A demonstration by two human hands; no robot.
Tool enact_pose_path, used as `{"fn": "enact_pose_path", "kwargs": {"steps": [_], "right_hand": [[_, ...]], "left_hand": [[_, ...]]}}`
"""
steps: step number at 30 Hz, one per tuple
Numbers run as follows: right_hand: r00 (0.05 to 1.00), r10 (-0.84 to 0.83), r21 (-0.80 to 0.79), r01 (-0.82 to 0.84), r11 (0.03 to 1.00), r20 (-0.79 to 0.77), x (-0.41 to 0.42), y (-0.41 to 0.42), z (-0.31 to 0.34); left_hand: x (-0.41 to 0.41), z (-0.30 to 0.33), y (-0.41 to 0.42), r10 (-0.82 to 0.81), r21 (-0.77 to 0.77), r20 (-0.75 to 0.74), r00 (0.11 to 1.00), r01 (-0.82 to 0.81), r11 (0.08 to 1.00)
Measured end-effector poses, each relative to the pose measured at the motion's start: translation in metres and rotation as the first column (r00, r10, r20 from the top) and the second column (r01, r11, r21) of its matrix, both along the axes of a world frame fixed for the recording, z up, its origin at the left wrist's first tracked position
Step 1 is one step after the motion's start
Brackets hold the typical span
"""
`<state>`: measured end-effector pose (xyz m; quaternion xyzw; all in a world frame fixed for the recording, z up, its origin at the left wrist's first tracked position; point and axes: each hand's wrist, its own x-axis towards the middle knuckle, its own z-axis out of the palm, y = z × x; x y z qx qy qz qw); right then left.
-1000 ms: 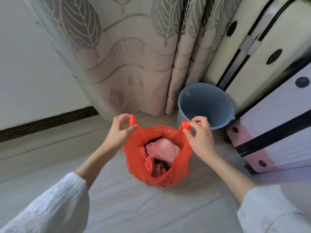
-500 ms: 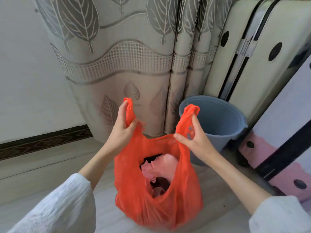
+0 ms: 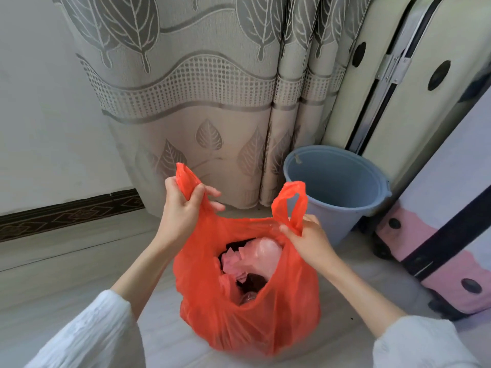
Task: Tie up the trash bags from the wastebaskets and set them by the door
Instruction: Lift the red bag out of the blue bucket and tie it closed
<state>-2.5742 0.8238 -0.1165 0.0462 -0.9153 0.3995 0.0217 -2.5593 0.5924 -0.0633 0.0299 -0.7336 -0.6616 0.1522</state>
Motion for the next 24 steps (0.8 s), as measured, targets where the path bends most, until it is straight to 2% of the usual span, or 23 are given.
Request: {"fn": "enact_pose_path", "kwargs": {"steps": [2,4,6,8,10,12,16,20,24], "right_hand": [[0.998,-0.027,-0.220,0.038,0.975,0.049,0.005,-0.006,0.000],[0.992,-0.027,-0.471,0.081,0.878,0.120,0.008,-0.011,0.000],[0.983,-0.032,-0.620,0.138,0.773,0.180,0.008,-0.014,-0.002],[0.972,-0.054,-0.703,0.204,0.681,0.229,0.008,-0.016,-0.003],[0.962,-0.068,-0.743,0.249,0.621,0.266,0.008,-0.018,-0.001],[0.953,-0.079,-0.758,0.281,0.589,0.292,0.006,-0.017,-0.002],[0.955,-0.151,-0.732,0.294,0.614,0.257,-0.001,-0.017,-0.008],[0.957,-0.171,-0.759,0.289,0.583,0.233,-0.001,-0.024,-0.013],[0.959,-0.167,-0.747,0.285,0.601,0.231,0.001,-0.020,-0.014]], "left_hand": [[0.006,0.000,-0.003,0.021,0.045,0.008,1.000,-0.022,0.999],[0.012,-0.005,-0.009,0.047,-0.003,0.052,0.998,-0.047,0.999],[0.022,-0.014,-0.018,0.022,-0.088,0.124,0.992,-0.011,0.996],[0.031,-0.026,-0.031,-0.006,-0.173,0.168,0.986,0.036,0.984],[0.041,-0.032,-0.048,0.017,-0.227,0.199,0.980,0.030,0.973],[0.050,-0.035,-0.064,0.060,-0.217,0.229,0.972,-0.009,0.976],[0.056,-0.041,-0.082,-0.012,-0.154,0.246,0.969,0.051,0.987],[0.056,-0.057,-0.086,-0.119,-0.037,0.346,0.930,0.140,0.989],[0.043,-0.071,-0.080,-0.266,0.236,0.366,0.892,0.188,0.953]]}}
